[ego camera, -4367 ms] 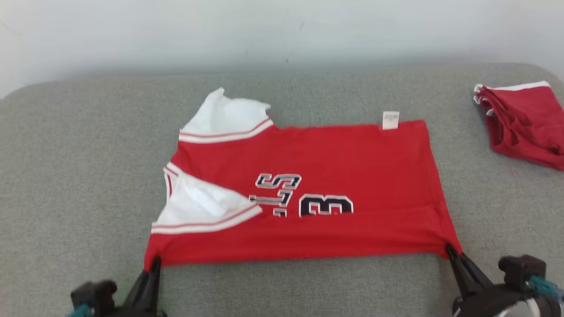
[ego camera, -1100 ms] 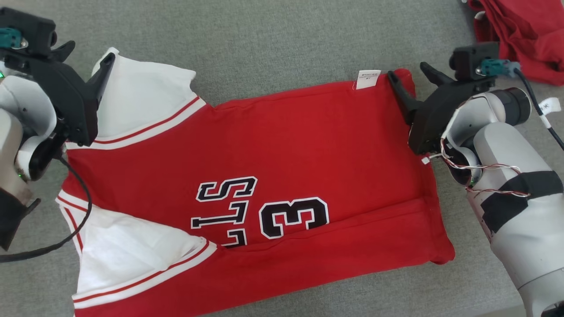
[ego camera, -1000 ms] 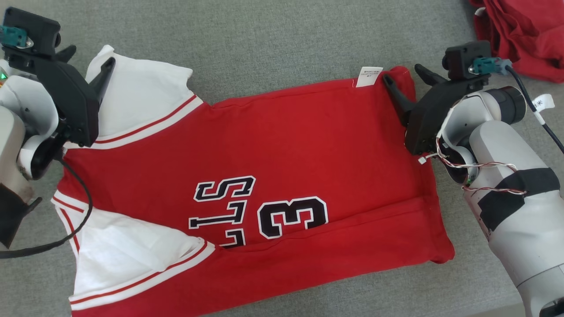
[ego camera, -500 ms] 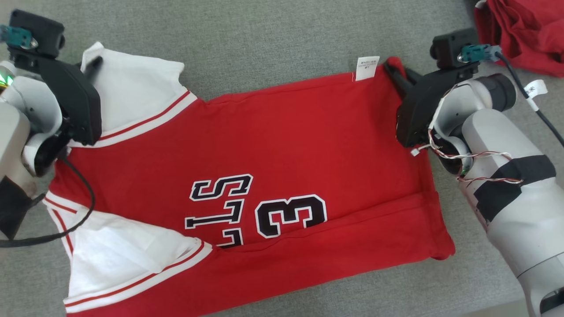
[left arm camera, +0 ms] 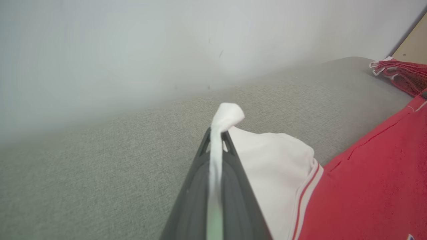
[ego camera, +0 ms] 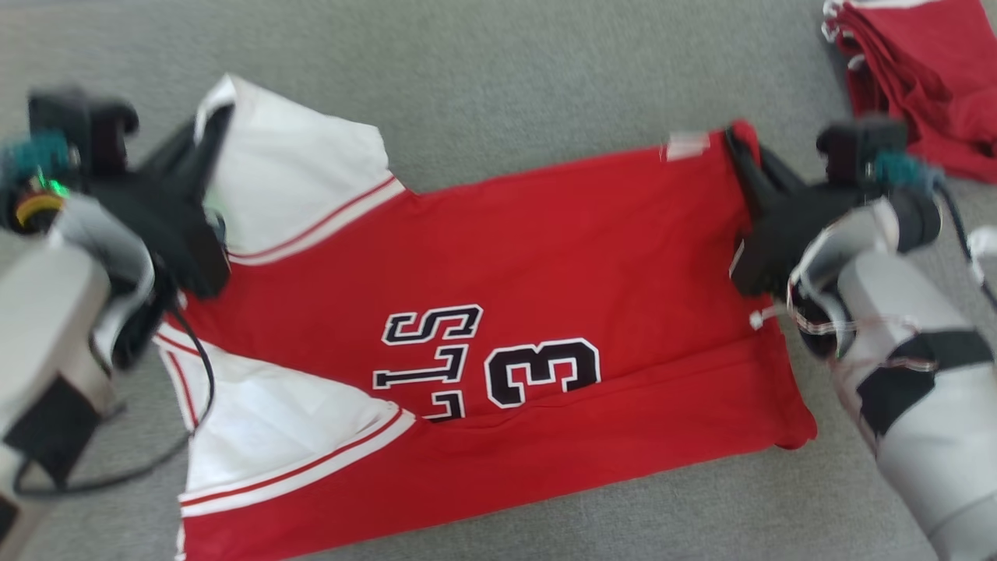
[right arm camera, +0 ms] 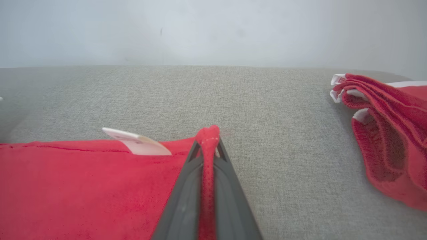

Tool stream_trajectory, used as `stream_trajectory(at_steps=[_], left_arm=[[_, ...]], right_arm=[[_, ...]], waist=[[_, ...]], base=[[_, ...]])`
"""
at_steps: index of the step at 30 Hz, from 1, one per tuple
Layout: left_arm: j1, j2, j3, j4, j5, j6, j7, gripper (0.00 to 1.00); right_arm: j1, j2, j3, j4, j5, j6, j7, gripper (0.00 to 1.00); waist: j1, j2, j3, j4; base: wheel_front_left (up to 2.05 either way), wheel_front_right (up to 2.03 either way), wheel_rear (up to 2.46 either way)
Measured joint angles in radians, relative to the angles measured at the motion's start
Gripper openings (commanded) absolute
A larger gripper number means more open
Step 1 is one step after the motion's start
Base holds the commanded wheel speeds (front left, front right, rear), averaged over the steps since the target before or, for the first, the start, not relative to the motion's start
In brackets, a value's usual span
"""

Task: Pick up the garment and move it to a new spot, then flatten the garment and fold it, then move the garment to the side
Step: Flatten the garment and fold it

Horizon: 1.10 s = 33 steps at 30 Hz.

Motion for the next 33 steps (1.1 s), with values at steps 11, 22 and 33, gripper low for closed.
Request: stream_trajectory(at_steps=[11,22,33], left_arm=[[0.337,0.025,0.052,-0.285,-0.003,0.118,-0.166,0.0],[0.665,-0.042,0.178,-0.485,0.116,0.202,-0.171,0.0],[0.821,-0.114,0.308,-0.491,0.17,0.169,-0.171,1.0]], right_arm=[[0.214,-0.041,-0.067,-0.044,0.04,0.0,-0.158,0.0],[0.463,-0.059,-0.199,-0.227,0.023,0.0,-0.191,0.0],[0.662,-0.045,-0.329,-0.397,-0.031,0.0,-0.145,1.0]], waist=[[-0.0001,-0.0001,-0.086,0.065],[-0.0001,-0.0001,-0.135,0.121],[0.0,-0.0001,-0.159,0.126]], base=[[0.0,0.0,0.0],[0.0,0.0,0.0],[0.0,0.0,0.0]])
